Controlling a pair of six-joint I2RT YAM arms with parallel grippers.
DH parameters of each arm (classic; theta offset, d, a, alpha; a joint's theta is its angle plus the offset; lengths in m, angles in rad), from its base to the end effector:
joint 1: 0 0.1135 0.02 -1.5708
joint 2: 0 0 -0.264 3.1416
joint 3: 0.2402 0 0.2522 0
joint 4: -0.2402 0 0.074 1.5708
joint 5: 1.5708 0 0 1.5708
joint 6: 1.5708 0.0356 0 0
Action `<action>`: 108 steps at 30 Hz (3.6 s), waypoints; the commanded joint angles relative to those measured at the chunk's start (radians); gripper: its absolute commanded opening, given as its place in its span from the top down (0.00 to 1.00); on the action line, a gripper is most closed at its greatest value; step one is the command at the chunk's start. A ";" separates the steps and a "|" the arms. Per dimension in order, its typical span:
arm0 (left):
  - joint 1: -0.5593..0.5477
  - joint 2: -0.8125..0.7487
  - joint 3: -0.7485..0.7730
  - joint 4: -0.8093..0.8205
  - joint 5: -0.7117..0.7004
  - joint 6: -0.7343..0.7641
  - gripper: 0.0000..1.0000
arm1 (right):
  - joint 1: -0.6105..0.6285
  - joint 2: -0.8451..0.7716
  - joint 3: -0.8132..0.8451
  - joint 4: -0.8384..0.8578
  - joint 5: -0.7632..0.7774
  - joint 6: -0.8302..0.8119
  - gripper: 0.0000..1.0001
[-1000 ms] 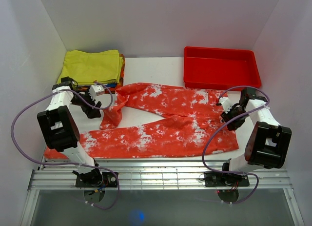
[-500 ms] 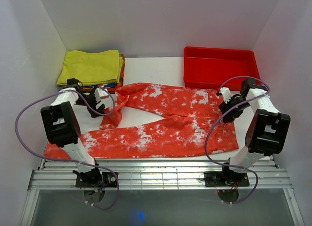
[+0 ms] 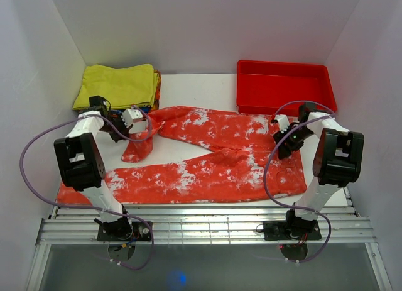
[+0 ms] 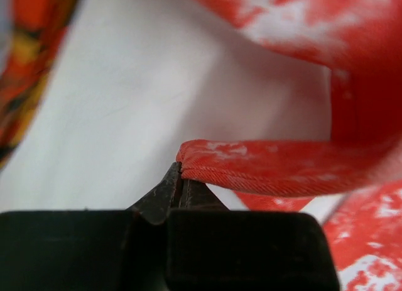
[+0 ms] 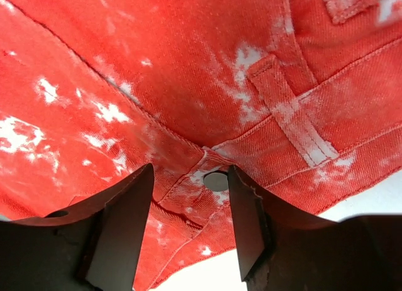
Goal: Fold and stack the trousers
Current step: Flatten the trousers out, then fold the trousers
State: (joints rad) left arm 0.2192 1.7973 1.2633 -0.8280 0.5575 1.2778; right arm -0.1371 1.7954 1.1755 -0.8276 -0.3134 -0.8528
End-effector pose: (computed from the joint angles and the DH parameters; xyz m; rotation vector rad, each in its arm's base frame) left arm 0.3382 0.0560 0.1958 1.3751 2.1967 -0.3585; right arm 0.3247 -0.0337 0.1703 -1.0309 2.6770 0.3147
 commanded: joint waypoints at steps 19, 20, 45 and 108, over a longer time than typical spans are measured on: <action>0.166 -0.521 -0.765 0.698 -0.515 -0.130 0.41 | -0.245 -0.059 -0.099 -0.008 0.303 -0.103 0.48; 0.180 -0.509 -0.727 0.572 -0.484 -0.153 0.39 | -0.251 -0.065 -0.102 -0.018 0.300 -0.129 0.49; 0.138 -0.118 -0.180 0.331 -0.137 -0.824 0.49 | -0.191 -0.064 0.021 -0.073 0.013 -0.071 0.66; 0.376 0.091 0.349 -0.114 0.177 -0.388 0.07 | -0.188 0.340 0.371 -0.004 -0.115 -0.614 0.39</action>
State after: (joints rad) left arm 0.5827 1.9732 1.6005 -0.9600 0.6876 0.8406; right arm -0.3382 2.1040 1.5864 -0.8722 -0.4606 -1.3685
